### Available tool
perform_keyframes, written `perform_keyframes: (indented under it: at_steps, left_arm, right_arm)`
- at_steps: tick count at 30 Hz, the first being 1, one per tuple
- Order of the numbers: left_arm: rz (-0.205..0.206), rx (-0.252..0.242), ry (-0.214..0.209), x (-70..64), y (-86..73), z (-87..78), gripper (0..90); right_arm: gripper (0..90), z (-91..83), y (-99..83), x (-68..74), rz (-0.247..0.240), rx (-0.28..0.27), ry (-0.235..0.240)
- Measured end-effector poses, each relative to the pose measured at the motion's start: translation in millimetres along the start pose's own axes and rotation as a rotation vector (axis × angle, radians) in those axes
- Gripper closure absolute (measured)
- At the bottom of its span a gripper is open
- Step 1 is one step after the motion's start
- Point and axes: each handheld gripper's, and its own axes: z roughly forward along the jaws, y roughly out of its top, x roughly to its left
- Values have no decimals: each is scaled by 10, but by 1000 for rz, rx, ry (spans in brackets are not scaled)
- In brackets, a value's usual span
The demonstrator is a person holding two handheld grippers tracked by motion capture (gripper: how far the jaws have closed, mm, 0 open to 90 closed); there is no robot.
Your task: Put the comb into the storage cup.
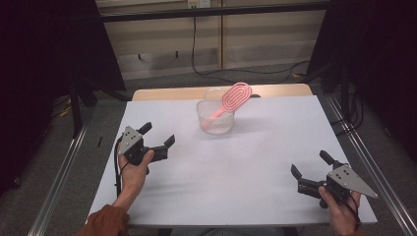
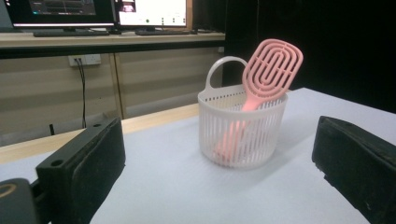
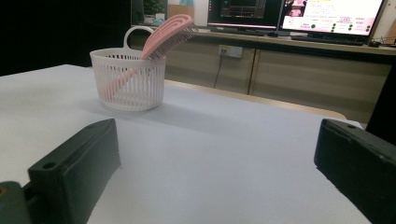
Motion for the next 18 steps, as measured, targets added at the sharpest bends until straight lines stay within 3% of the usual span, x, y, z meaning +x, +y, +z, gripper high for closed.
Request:
perform_keyframes:
  at_steps: [2,12,15,18]
  left_arm:
    - [11,-1,5,-11,-8,-42,26]
    - [-14,-3,23,-50,-66,-220,26]
    - [-68,-2,12,-50,-100,-267,26]
    - [-36,7,26,-47,-118,-323,26]
  right_arm:
    - [0,2,1,1,0,0,0]
    - [0,12,0,6,0,0,0]
    - [0,13,1,6,0,-1,0]
    - [0,17,0,7,0,0,-2]
